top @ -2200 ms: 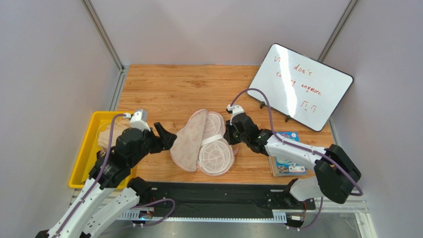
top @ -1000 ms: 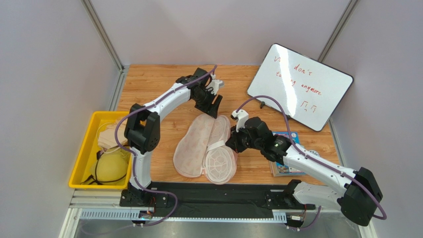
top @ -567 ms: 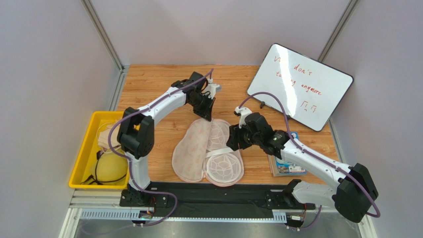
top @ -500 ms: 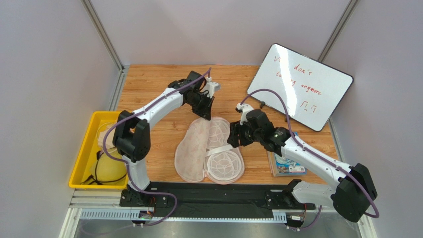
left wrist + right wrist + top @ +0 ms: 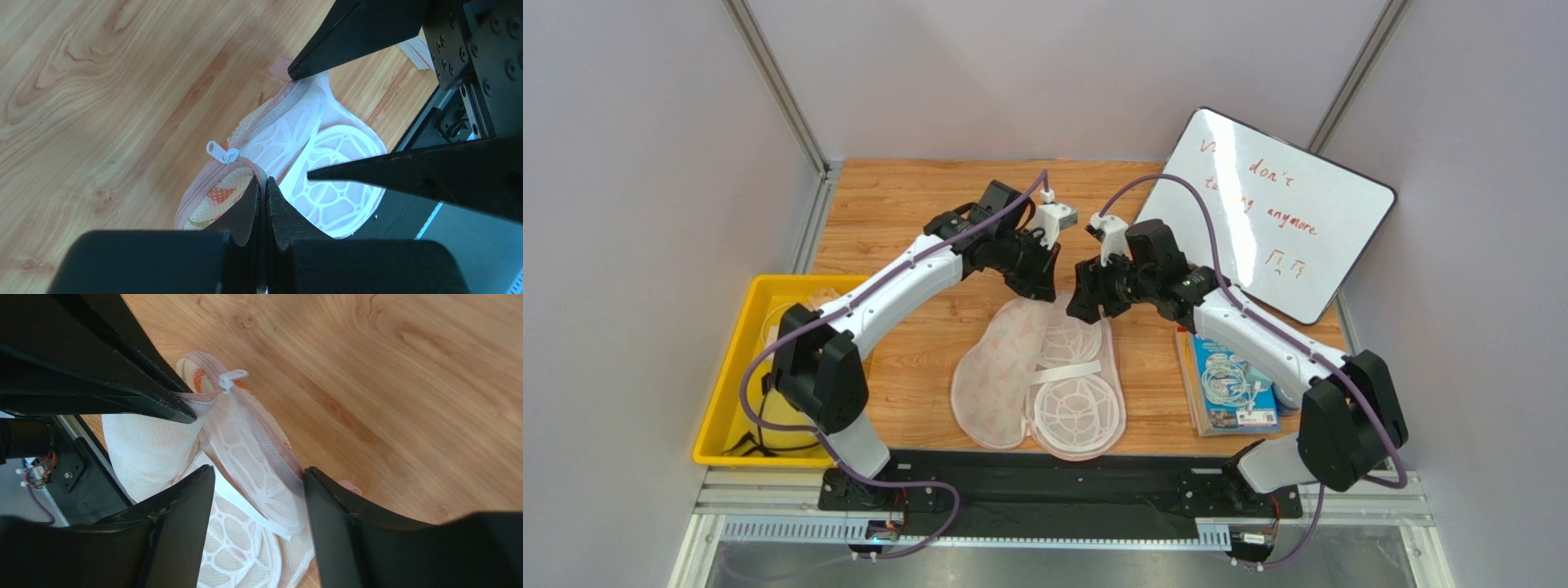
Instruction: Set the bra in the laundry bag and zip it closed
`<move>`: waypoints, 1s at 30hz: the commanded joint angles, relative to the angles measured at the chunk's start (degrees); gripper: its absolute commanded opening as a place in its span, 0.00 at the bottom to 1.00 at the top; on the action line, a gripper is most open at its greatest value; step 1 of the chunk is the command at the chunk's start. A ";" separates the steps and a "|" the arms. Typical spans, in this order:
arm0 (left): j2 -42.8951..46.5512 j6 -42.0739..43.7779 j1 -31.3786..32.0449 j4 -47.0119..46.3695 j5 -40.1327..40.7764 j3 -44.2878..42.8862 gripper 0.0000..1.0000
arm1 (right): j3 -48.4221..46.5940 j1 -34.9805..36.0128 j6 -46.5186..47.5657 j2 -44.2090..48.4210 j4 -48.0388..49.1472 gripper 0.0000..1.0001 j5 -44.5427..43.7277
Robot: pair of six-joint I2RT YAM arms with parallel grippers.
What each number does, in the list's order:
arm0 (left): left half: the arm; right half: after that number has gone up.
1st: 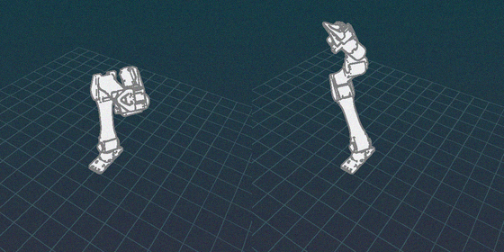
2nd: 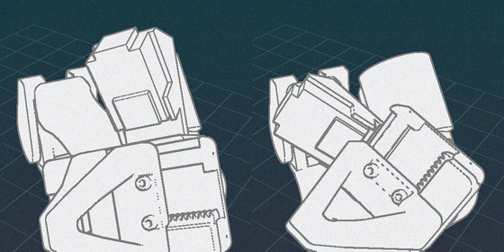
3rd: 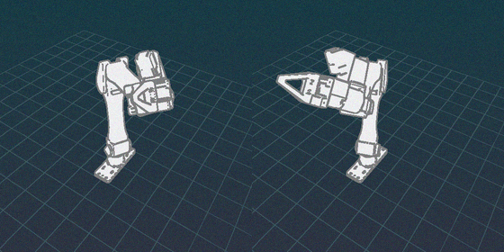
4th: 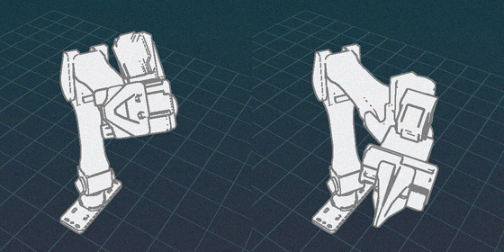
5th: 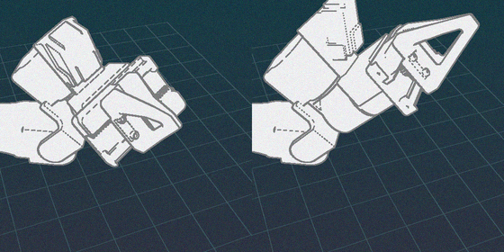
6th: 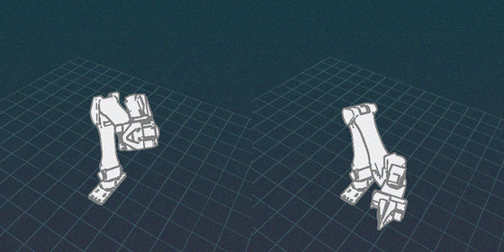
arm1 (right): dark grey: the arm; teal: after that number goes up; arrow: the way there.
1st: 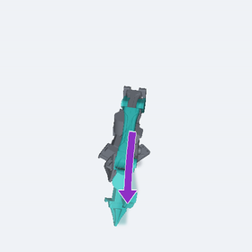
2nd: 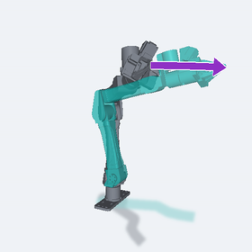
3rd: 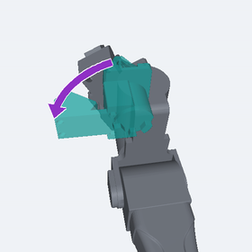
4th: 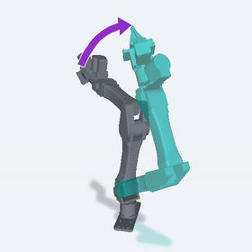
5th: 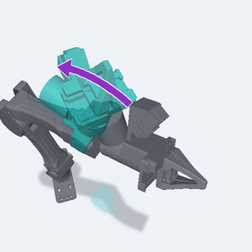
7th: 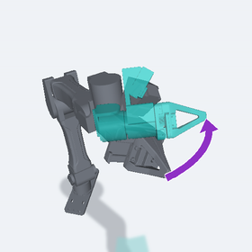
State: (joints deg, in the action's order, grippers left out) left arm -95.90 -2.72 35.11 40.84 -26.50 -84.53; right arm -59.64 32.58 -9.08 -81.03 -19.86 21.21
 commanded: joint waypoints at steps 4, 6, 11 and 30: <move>5.10 -0.18 -0.22 -2.51 -1.62 2.52 0.00 | 0.22 -1.55 -0.32 -2.90 7.71 0.43 5.24; 6.07 -0.27 -0.22 -3.39 -2.41 3.84 0.00 | 0.31 -2.34 -0.24 -4.04 9.04 0.44 6.47; 6.69 -0.01 -0.22 -3.49 -2.94 4.90 0.00 | -0.74 -2.61 3.01 -5.53 9.40 0.60 6.65; 7.74 -10.02 -3.82 -2.44 21.04 6.40 0.00 | 3.47 -6.39 -1.47 -6.07 10.63 0.00 3.92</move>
State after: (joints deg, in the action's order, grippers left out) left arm -90.94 -8.78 32.42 37.63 -14.20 -78.43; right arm -57.60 27.79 -9.67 -89.23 -10.90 27.94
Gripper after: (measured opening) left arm 0.019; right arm 0.017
